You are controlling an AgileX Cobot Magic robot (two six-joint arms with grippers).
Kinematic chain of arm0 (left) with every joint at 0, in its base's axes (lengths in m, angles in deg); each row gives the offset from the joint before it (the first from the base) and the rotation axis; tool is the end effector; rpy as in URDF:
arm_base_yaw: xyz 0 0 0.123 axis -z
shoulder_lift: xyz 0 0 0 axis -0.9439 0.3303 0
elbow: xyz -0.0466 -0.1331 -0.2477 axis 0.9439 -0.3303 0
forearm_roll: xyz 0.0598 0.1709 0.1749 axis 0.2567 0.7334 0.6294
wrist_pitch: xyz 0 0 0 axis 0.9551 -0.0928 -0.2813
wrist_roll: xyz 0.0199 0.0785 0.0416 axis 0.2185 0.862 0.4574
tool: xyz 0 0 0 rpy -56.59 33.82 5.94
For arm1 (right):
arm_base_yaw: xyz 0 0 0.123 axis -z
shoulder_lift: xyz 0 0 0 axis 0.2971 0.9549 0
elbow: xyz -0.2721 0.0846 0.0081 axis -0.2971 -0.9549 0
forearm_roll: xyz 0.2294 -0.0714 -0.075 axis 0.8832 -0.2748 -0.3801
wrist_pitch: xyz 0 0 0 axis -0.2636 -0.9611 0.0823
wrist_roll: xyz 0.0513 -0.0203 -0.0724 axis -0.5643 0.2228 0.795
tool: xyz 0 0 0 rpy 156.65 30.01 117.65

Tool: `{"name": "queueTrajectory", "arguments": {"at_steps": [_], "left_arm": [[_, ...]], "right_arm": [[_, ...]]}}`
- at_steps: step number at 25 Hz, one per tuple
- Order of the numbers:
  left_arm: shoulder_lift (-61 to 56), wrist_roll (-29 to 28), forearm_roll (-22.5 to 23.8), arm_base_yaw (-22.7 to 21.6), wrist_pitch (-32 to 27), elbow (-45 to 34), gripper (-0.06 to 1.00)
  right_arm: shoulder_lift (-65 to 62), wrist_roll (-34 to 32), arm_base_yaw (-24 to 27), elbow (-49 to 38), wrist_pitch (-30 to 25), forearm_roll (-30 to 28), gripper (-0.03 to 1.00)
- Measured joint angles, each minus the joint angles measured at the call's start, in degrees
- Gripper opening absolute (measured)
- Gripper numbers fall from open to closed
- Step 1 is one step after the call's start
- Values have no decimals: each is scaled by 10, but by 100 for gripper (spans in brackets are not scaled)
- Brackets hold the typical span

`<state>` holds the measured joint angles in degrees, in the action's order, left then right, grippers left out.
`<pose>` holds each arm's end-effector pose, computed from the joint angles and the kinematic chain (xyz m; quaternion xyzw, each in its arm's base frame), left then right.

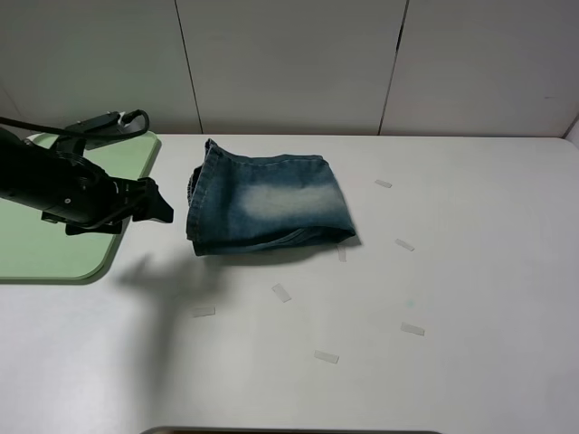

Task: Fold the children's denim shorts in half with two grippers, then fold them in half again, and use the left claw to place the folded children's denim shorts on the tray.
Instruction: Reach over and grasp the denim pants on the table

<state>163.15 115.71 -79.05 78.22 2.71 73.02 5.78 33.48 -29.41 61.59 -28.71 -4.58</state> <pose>0.2833 -0.0506 0.1445 -0.0117 0.9549 -0.1157 0.2731 -0.0014 -0.0139 0.2777 -0.0227 0.8435 0.0131 0.5365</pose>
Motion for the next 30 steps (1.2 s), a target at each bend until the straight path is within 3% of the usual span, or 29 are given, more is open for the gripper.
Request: {"name": "queueTrajectory", "arguments": {"at_steps": [5,19,30], "left_arm": [[13,43,-50,1,-12,33,83],[18,89,-99,1,-3,67,82],[111,112,-127,1,-71,114,82]], "right_arm": [[0,0,0,0,0,0,63],[0,0,0,0,0,0,63],[0,0,0,0,0,0,63]]}}
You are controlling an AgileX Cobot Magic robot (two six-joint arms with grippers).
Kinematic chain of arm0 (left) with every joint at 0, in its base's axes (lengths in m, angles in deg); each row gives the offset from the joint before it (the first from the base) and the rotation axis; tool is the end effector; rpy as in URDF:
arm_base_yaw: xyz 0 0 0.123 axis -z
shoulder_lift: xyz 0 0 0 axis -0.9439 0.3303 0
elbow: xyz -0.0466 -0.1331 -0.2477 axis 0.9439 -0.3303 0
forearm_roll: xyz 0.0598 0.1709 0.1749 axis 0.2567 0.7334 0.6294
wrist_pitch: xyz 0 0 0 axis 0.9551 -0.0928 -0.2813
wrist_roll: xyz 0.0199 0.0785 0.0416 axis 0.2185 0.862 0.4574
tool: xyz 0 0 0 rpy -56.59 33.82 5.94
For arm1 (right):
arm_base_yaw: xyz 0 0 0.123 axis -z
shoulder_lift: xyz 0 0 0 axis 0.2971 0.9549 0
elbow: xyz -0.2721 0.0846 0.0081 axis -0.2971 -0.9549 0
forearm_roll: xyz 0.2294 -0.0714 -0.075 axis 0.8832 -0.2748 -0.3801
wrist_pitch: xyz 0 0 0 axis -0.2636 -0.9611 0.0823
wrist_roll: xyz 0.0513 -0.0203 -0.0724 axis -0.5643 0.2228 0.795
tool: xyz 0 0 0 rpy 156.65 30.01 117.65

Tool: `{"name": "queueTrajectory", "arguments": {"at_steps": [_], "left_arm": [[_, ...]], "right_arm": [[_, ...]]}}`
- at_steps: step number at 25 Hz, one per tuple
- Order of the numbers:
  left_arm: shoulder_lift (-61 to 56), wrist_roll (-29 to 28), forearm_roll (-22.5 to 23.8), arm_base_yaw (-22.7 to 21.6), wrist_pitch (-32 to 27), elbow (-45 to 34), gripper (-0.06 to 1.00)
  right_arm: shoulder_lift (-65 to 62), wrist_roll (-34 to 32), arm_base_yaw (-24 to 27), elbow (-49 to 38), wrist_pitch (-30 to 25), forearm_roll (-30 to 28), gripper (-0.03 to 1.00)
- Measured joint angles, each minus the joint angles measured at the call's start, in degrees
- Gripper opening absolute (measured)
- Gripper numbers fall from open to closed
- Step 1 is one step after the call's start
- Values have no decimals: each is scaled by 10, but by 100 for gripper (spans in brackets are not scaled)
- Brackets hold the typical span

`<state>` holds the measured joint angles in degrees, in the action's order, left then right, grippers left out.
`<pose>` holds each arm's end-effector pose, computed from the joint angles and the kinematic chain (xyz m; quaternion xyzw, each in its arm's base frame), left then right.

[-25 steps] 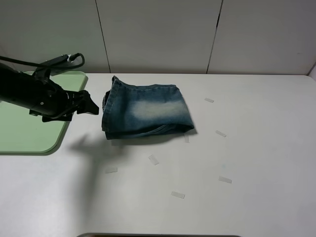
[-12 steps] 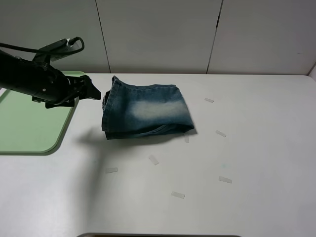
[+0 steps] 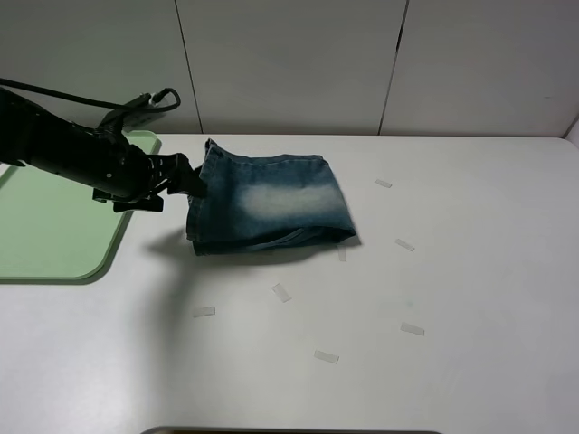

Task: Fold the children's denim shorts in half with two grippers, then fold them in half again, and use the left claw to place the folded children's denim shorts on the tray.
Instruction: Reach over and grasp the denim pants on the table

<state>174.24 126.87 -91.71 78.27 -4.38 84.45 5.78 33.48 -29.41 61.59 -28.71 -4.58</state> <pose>0.3330 -0.0694 0.1301 -0.0011 0.9494 -0.1801 0.2574 -0.0014 -0.0139 0.2777 -0.0227 0.8435 0.0131 0.5365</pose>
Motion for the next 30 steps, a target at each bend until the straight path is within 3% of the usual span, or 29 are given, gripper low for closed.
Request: {"name": "queueTrajectory", "arguments": {"at_steps": [11,20,30], "left_arm": [[25,24,-30,0,20,12,82],[108,45,-70,0,-8,56,82],[126,101,-148,0,-57,67,82]], "right_arm": [[0,0,0,0,0,0,63],[0,0,0,0,0,0,63],[0,0,0,0,0,0,63]]}}
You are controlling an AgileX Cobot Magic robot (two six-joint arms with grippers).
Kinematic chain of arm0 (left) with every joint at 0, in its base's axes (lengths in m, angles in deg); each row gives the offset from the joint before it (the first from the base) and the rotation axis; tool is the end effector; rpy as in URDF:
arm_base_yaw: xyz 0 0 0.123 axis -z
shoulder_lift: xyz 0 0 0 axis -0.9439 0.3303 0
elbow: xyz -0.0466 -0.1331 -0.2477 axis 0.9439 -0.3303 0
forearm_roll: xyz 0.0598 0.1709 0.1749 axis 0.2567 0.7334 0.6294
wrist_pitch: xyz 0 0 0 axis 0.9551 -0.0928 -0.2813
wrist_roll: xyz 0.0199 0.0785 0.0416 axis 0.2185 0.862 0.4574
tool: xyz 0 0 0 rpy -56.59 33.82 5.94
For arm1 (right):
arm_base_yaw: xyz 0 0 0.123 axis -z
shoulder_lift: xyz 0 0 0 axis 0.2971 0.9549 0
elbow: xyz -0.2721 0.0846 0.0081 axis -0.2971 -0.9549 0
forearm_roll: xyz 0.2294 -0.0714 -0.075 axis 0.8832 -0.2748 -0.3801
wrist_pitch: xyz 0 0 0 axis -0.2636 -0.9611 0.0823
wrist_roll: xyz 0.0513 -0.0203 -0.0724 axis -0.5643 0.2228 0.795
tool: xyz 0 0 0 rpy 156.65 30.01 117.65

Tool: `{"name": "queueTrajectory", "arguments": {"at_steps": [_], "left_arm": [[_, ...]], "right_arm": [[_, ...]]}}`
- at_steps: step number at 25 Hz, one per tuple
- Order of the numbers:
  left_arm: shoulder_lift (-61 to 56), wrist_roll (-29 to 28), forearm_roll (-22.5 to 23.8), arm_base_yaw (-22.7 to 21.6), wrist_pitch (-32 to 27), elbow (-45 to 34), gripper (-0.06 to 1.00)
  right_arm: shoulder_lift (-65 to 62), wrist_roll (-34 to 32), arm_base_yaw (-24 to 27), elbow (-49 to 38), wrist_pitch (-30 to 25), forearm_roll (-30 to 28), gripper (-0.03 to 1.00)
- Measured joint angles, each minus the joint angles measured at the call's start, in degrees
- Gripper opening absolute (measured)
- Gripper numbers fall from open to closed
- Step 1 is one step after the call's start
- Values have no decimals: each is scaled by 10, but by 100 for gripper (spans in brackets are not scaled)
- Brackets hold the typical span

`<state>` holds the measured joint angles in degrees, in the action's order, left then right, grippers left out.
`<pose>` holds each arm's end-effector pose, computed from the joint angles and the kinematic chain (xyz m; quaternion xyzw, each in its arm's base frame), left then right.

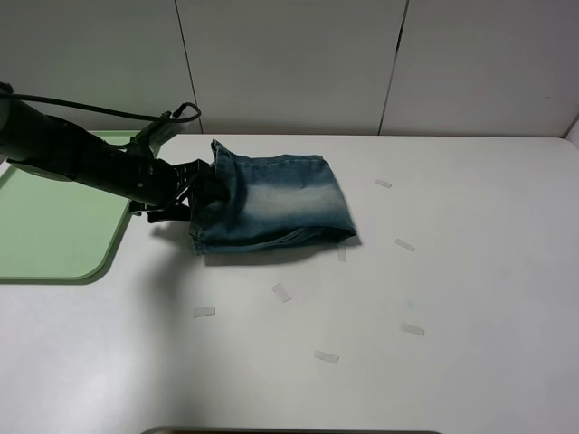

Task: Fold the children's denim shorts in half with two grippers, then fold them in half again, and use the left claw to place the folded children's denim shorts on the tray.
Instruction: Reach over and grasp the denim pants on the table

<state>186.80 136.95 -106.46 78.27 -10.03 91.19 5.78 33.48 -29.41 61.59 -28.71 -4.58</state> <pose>0.3618 -0.0831 0.0832 -0.0300 0.9452 -0.2409 0.2184 -0.0014 -0.0139 0.2777 -0.0227 0.8435 0.0131 0.5365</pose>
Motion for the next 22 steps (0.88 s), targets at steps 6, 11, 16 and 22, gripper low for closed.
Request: {"name": "queueTrajectory", "arguments": {"at_steps": [6,11,16,22], "left_arm": [[-26,1,-4,0,-39,0,82],[-40,1,-5,0,-40,0,82],[-40,1,-5,0,-21,0,82],[-40,6,-5,0,13,-12,82]], "right_arm": [[0,0,0,0,0,0,63],[0,0,0,0,0,0,63],[0,0,0,0,0,0,63],[0,0,0,0,0,0,63]]}}
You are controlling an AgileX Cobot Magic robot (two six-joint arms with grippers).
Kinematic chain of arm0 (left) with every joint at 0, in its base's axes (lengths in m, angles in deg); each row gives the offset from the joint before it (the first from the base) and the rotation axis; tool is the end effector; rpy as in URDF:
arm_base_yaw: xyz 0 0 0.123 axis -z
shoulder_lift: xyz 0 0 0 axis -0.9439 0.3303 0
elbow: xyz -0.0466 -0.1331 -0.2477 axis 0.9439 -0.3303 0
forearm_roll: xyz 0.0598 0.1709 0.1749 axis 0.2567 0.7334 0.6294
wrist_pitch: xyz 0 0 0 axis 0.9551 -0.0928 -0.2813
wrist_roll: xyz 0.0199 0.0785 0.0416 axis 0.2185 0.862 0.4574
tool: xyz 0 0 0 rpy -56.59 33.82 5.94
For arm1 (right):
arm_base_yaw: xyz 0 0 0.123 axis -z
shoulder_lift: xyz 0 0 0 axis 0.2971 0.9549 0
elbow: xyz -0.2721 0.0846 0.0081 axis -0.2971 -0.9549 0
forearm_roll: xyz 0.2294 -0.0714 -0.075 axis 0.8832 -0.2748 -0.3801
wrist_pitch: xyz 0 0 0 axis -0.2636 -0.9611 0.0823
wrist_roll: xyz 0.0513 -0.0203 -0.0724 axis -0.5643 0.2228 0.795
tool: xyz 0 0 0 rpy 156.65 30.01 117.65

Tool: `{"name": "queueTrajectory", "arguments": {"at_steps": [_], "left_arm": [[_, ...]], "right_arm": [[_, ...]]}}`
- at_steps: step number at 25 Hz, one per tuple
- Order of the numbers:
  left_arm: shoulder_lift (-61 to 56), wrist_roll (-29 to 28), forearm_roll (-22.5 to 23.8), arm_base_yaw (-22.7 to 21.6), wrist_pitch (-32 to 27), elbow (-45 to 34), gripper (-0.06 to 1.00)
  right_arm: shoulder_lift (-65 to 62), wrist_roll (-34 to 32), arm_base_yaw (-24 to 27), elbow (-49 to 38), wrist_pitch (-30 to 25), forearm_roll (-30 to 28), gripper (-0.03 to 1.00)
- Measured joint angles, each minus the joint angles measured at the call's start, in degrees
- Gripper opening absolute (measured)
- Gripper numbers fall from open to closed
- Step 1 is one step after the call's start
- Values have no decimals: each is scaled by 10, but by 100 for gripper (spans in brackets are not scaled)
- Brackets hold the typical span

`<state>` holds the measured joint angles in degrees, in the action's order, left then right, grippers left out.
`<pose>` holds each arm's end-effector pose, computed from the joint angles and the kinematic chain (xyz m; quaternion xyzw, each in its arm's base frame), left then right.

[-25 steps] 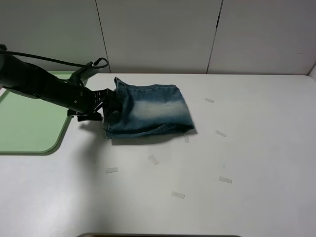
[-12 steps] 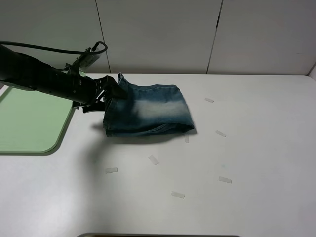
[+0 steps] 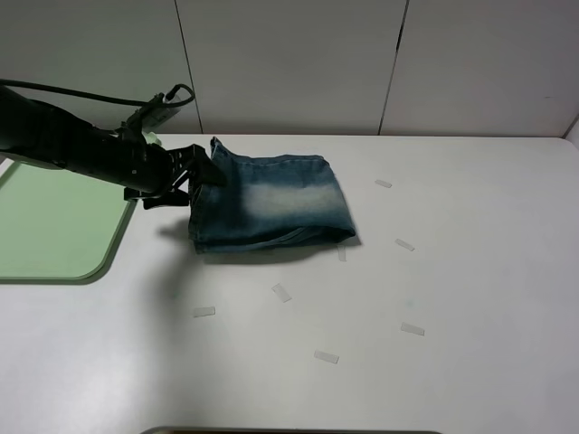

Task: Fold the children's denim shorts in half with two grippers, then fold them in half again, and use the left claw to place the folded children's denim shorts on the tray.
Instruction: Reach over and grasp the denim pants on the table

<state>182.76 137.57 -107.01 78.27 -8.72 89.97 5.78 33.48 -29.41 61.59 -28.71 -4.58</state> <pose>0.3593 -0.0809 0.1044 -0.0277 0.9397 -0.2349 0.2469 -0.0014 -0.0139 0.2777 -0.0227 0.8435 0.0131 0.5365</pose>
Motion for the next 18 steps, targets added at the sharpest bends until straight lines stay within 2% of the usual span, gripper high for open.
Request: {"name": "queueTrajectory", "arguments": {"at_steps": [7,13,18], "left_arm": [[0,13,6,0,17,-8,82],[31,50,7,0,20,-8,81],[43,56,-12,7,18,2,81]], "right_arm": [[0,0,0,0,0,0,63],[0,0,0,0,0,0,63],[0,0,0,0,0,0,63]]}}
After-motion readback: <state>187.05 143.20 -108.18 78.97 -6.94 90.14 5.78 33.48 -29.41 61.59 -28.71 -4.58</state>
